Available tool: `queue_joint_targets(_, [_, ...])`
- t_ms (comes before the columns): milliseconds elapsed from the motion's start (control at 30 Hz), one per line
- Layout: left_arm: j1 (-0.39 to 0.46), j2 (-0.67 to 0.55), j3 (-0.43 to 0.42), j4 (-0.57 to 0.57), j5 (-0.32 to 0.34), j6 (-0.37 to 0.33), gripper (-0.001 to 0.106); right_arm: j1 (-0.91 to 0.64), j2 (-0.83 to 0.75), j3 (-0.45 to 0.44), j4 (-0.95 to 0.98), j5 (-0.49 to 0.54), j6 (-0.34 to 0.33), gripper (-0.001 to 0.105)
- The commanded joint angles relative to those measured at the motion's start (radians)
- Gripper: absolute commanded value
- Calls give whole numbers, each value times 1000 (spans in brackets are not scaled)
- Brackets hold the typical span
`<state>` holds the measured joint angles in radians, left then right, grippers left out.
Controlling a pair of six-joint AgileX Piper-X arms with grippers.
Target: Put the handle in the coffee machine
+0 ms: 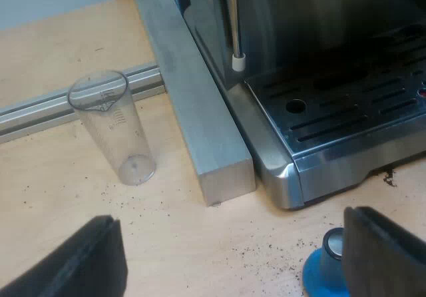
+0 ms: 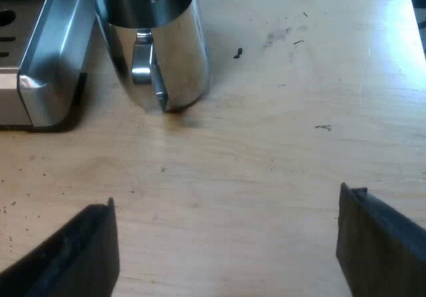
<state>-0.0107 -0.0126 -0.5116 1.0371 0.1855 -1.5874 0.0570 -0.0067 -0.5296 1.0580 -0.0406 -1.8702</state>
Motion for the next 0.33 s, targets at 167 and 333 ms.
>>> queue_joint_targets(167, [-13, -137, -5, -17, -9, -6, 69, -4, -44, -8, -7, -9, -11, 70])
queue_joint_targets(333, [-13, -140, -5, -17, -9, -6, 69, -4, -44, -8, -7, -9, -11, 70])
